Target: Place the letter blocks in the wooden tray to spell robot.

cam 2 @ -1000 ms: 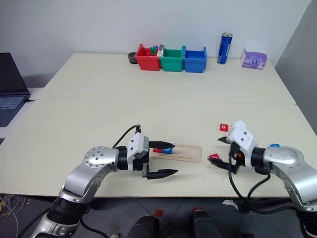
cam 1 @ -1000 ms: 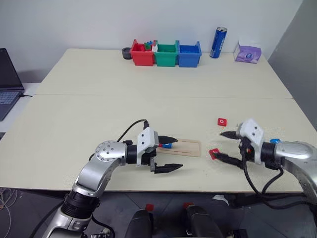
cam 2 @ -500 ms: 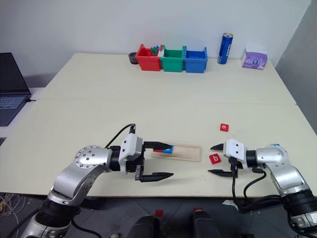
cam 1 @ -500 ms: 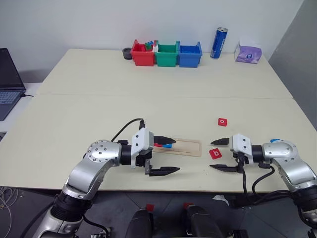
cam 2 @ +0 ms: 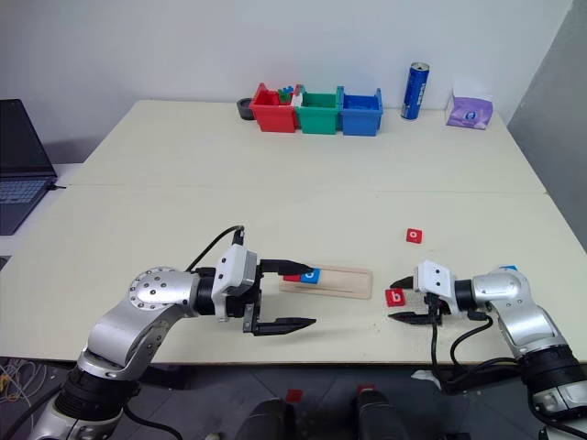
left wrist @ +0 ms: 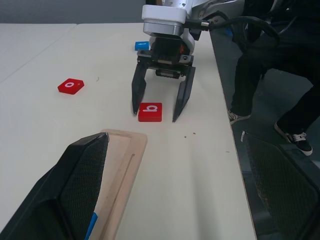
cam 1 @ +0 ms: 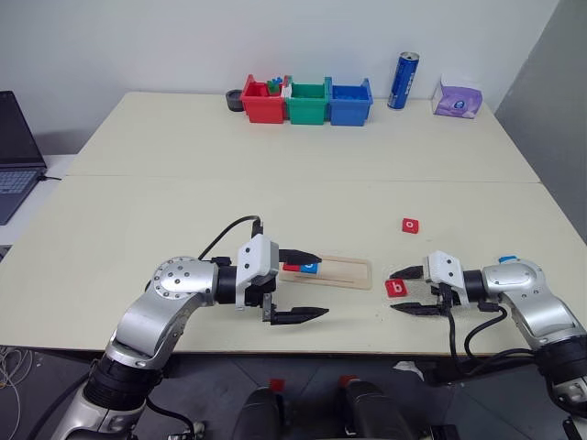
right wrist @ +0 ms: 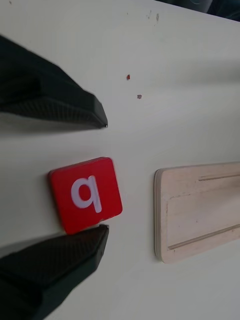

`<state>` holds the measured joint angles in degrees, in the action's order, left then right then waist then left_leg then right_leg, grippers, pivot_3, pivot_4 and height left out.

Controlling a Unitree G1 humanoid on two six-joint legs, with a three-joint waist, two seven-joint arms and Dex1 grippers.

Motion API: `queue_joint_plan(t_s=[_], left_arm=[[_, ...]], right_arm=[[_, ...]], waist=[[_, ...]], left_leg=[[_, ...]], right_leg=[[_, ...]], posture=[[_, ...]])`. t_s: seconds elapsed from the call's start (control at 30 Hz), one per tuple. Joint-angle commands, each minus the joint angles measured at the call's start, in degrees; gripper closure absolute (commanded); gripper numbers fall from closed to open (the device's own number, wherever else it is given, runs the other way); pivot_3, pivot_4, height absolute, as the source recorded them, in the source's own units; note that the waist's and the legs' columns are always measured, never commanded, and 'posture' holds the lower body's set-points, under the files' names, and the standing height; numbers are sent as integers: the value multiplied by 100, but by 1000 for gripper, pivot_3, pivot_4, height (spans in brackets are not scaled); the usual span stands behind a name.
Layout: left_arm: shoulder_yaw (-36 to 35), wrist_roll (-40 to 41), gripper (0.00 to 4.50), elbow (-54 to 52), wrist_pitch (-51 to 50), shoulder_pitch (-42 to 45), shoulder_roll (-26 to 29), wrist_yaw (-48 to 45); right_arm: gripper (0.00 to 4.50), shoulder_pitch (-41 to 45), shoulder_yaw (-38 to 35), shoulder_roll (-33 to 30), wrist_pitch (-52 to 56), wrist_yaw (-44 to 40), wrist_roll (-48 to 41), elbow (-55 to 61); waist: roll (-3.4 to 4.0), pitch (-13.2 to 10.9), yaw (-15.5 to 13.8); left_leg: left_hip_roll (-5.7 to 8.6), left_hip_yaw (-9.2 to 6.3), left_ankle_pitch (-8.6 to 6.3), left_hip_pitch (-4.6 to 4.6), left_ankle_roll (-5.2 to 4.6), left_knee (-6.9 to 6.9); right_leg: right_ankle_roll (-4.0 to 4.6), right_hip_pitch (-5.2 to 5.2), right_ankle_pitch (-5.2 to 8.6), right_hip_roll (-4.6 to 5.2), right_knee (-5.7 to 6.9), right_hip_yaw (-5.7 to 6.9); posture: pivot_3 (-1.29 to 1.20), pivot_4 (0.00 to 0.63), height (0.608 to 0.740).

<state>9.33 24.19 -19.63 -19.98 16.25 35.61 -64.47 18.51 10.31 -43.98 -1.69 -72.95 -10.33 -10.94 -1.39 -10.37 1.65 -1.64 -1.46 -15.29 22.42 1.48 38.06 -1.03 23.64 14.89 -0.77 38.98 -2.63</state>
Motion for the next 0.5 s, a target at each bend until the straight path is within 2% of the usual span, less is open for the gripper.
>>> queue_joint_plan(t_s=[0.03,0.07,0.2,0.5], left_arm=[[-119,81,0,-97,96,32,32,-1],[-126,85,0,-91,102,33,38,-2],[-183,96,0,-45,123,41,62,8],[-590,21,0,495,527,17,243,-74]], right_arm=[[2713,22,-119,-20,95,-34,-74,89],[3030,20,-135,-26,120,-28,-82,103],[3038,-33,-221,-83,418,0,-199,378],[3038,133,-243,200,2329,701,-750,2044]], waist=[[0,0,0],[0,0,0],[0,0,0],[3,-2,8]], left_leg=[[0,0,0,-2,0,0],[0,0,0,-5,0,0],[0,0,0,-13,0,0],[-3,-4,0,-16,0,-2]], right_leg=[[0,-2,0,0,0,0],[0,-5,0,0,0,0],[0,-13,1,0,0,-1],[1,-13,1,-2,1,3]], posture=[[0,150,740],[0,150,740],[0,150,740],[0,150,740]])
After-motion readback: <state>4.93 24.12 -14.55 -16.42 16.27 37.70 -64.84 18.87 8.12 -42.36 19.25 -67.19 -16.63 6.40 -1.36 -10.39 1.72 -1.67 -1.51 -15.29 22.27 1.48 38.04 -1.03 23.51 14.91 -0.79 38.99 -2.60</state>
